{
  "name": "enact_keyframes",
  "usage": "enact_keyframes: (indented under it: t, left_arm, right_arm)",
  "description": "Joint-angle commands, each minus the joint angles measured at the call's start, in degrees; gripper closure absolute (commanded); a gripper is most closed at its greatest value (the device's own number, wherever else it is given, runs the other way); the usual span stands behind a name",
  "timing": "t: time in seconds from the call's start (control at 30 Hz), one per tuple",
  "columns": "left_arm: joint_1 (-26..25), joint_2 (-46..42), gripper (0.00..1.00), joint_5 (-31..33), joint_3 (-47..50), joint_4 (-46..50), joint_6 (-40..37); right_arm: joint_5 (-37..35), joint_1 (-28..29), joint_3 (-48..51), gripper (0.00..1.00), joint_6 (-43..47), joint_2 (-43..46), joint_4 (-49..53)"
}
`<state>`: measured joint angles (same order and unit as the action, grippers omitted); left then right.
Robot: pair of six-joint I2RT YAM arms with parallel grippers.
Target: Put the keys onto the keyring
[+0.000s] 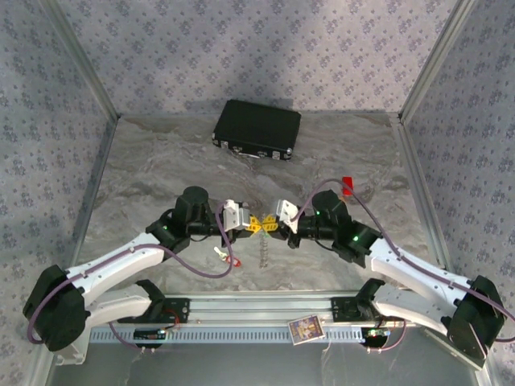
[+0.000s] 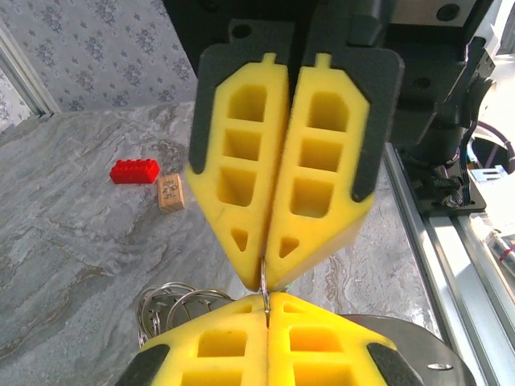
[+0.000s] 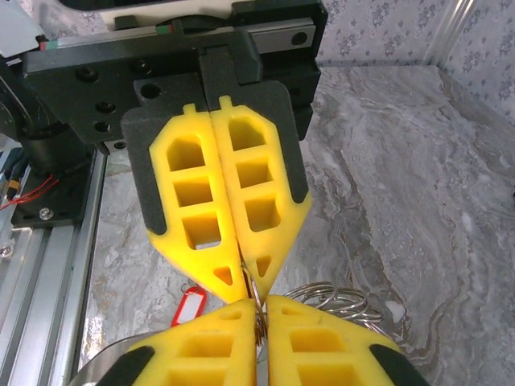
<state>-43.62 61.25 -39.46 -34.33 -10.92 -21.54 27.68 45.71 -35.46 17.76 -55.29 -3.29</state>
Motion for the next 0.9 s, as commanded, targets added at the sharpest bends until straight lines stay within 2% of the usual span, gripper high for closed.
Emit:
enact_keyframes:
  t: [0.0, 0.03, 0.13, 0.17, 0.27, 0.47, 0.63, 0.87]
  left_arm:
    - [-0.51, -0.02, 1.0, -2.7, -0.19, -4.02, -0.16]
    - [-0.51, 0.05, 1.0, -2.03, -0.33, -3.85, 0.27]
    - [-0.59, 0.2, 0.71, 2.62, -1.44, 0.17, 0.5]
    - [-0.96, 0.42, 0.67, 5.16, -2.24, 2.76, -0.19]
    - [-1.77, 1.21, 0.67, 7.39, -4.63, 9.38, -2.63]
    - [-3.34, 1.49, 0.74, 7.84, -5.3, 10.5, -4.54]
    - [-3.47, 2.02, 0.79, 7.12, -5.83, 9.64, -4.73]
    - [-3.44, 2.55, 0.91, 6.62, -5.64, 8.48, -4.66]
  right_arm:
    - [0.86, -0.24, -0.47, 1.0, 0.37, -0.31, -0.89]
    - [0.68, -0.27, -0.82, 1.0, 0.93, -0.27, -0.04]
    - [-1.0, 0.01, -3.27, 1.0, 5.04, 0.12, 5.91]
    - [-1.63, 0.1, -4.58, 1.0, 7.09, 0.03, 8.93]
    - [-3.25, 0.25, -8.18, 1.0, 11.61, -0.97, 16.47]
    - [-4.23, 0.59, -14.18, 1.0, 14.14, -4.71, 24.59]
    - [-4.96, 1.49, -16.52, 1.0, 16.22, -6.89, 26.69]
    - [-3.51, 2.1, -17.62, 1.0, 17.5, -7.91, 27.07]
